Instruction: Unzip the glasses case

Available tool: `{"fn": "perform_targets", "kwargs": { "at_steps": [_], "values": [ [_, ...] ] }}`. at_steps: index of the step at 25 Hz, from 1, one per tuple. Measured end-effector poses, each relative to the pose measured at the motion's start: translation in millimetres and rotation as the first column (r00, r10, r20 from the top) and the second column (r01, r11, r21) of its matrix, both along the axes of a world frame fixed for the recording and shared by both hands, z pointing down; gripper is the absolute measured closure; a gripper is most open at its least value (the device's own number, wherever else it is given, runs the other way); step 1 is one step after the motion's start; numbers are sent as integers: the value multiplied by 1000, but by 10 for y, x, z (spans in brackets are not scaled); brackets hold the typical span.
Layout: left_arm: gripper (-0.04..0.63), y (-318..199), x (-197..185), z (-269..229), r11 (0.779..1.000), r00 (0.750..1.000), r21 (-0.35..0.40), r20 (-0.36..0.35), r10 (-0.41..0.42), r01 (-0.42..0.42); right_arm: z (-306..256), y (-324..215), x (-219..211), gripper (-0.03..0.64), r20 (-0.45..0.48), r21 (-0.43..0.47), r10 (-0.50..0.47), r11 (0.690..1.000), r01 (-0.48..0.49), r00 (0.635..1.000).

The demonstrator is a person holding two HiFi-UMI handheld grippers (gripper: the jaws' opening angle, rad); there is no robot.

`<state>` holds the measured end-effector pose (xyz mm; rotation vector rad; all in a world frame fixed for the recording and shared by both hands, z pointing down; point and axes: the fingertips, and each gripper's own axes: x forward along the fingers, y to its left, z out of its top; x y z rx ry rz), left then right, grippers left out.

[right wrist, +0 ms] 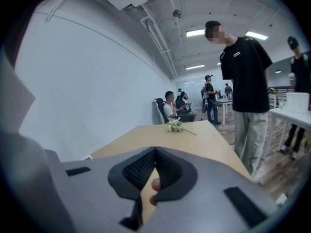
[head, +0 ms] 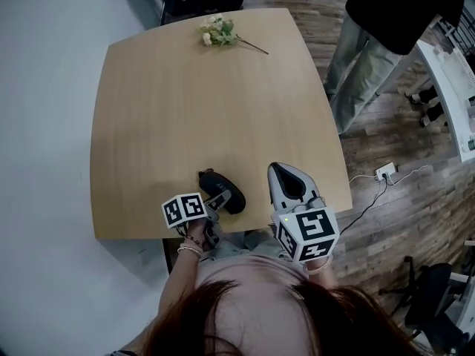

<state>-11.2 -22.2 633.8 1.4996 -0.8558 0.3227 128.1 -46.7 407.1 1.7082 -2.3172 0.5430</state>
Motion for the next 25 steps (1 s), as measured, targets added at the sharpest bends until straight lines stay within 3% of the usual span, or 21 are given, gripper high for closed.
{"fn": "perform_targets", "kwargs": {
  "at_steps": [12,25],
  "values": [
    [304,-169,293,24,991,990,-8,51,133,-133,56,13,177,601,-8,-13,72,997,-73,997],
    [304,-225,613,110,948,947,-99,76,312,-304,113,-7,244,601,11,-18,90,996,-89,996]
  ]
}}
